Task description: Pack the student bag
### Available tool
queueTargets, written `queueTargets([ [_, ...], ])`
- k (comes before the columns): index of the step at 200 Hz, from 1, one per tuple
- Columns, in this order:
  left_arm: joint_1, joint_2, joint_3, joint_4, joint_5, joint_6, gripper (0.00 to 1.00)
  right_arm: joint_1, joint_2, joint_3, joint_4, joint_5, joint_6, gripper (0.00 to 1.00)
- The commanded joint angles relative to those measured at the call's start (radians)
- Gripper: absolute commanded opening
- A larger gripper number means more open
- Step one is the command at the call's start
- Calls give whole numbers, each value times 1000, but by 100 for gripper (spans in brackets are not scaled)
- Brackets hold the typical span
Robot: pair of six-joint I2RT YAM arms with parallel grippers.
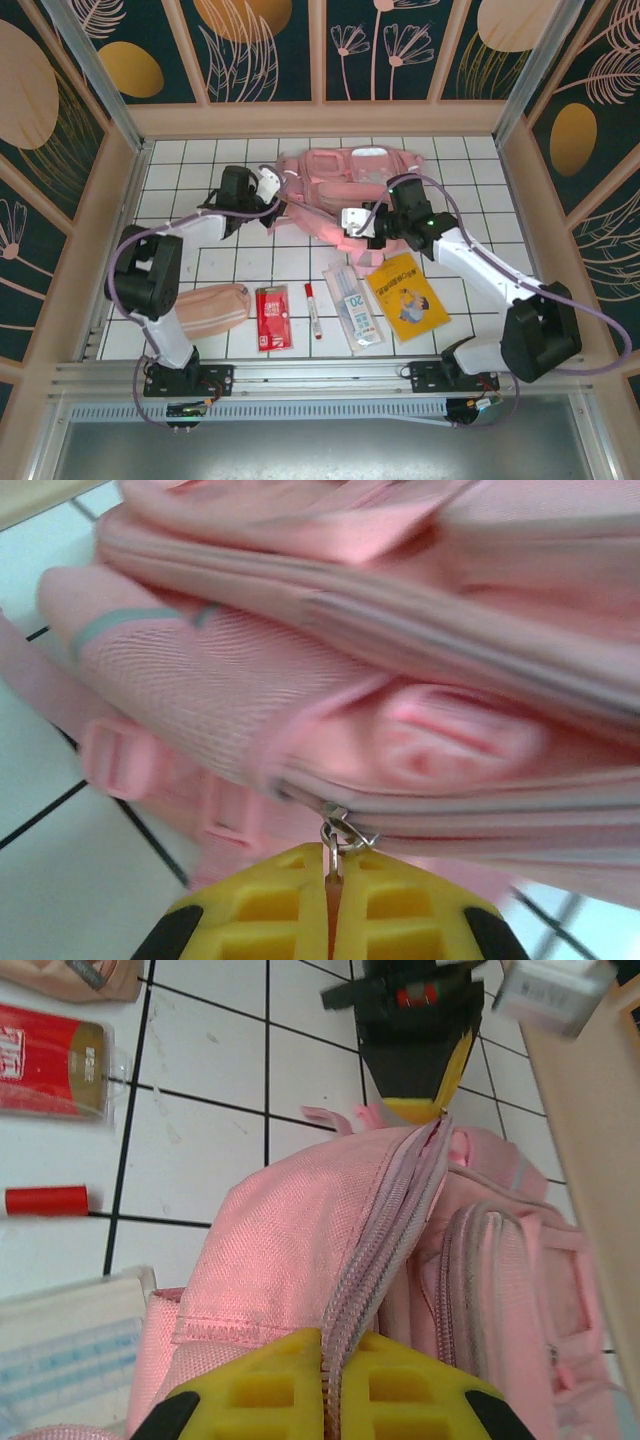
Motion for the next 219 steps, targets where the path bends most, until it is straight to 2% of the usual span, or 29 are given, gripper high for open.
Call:
queueTargets([
  [1, 25, 55, 83, -31, -163, -3, 0, -9, -74, -5, -31, 26, -117, 0],
  [26, 30, 124, 148, -92, -326, -32, 1, -17, -117, -29, 14, 14, -128, 0],
  [42, 28, 150, 169, -131, -341, -17, 9, -19, -119, -42, 38, -2, -109, 0],
  [56, 29, 124, 132, -98, -354, -20, 12, -19, -118, -73, 111, -4, -55, 0],
  [66, 30, 80, 95, -62, -318, -4, 17, -21, -116, -103, 197, 20, 36, 18],
  [68, 29, 70, 87, -57, -304, 2, 20, -21, -115, -111, 223, 32, 68, 25],
  [79, 29, -1, 33, -16, -193, 45, 37, -26, -114, -128, 270, 51, 153, 44],
  [87, 29, -56, -3, 2, -103, 86, 42, -34, -123, -148, 316, 64, 248, 52],
  [106, 29, -165, -45, -5, 57, 158, 48, -51, -153, -182, 409, 157, 503, 55],
  [121, 24, -209, -39, -60, 161, 219, 47, -64, -181, -185, 435, 324, 752, 56],
  [123, 23, -213, -38, -70, 176, 230, 47, -64, -188, -185, 439, 375, 809, 60],
  [129, 18, -228, -34, -97, 204, 263, 47, -72, -198, -182, 438, 448, 910, 63],
  [136, 8, -244, -32, -122, 226, 304, 47, -78, -209, -166, 403, 583, 1055, 65],
  [143, -9, -256, -28, -152, 237, 354, 48, -87, -214, -130, 299, 724, 1243, 72],
  [148, -27, -264, -25, -173, 234, 401, 51, -98, -214, -99, 214, 778, 1361, 78],
  [156, -62, -271, -21, -198, 215, 466, 54, -126, -212, -60, 106, 816, 1511, 78],
  [167, -113, -265, -11, -222, 174, 555, 58, -187, -208, -17, -46, 751, 1682, 78],
  [182, -162, -220, 30, -236, 123, 612, 60, -281, -206, -7, -121, 567, 1775, 78],
  [191, -174, -174, 81, -262, 120, 622, 59, -313, -204, -17, -138, 501, 1804, 78],
  [203, -191, -101, 159, -325, 108, 650, 59, -338, -197, -32, -151, 467, 1811, 78],
  [219, -224, -39, 228, -444, 115, 797, 60, -365, -182, -35, -179, 462, 1807, 79],
])
